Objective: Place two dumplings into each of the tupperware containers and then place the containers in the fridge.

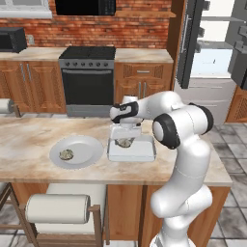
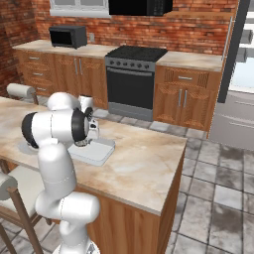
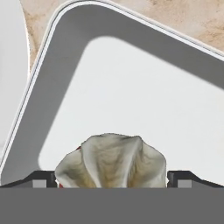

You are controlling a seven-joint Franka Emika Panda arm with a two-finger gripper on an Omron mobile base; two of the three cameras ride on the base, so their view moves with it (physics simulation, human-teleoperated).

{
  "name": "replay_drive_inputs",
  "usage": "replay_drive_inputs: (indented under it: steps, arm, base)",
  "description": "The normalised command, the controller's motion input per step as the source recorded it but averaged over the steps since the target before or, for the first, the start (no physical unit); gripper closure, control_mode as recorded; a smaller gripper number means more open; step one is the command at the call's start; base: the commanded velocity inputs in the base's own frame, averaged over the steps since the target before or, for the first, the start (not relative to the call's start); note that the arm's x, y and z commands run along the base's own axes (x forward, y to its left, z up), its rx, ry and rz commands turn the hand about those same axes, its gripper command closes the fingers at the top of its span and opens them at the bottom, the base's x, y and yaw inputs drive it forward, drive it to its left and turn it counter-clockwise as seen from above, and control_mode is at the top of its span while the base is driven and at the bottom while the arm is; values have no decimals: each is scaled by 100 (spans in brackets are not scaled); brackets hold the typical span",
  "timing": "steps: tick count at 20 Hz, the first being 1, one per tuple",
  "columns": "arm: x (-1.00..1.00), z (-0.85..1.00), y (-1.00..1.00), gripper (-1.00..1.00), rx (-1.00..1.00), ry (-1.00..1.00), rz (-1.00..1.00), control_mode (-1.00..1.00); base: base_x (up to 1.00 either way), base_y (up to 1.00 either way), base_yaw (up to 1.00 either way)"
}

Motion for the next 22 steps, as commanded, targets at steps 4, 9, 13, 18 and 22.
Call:
replay_drive_inputs:
  steps: [4,9,13,18,22]
  arm:
    - [0,-30,12,-100,0,-7,-6,-100]
    - [0,0,21,-100,0,6,-12,-100]
    - [0,-23,4,-100,0,-1,-9,-100]
    - [-4,-26,0,-100,-4,-28,-6,-100]
    - [-8,-41,0,-100,-1,-20,-8,-100]
  base:
    - [0,0,0]
    - [0,0,0]
    - [0,0,0]
    - [0,0,0]
    - [0,0,0]
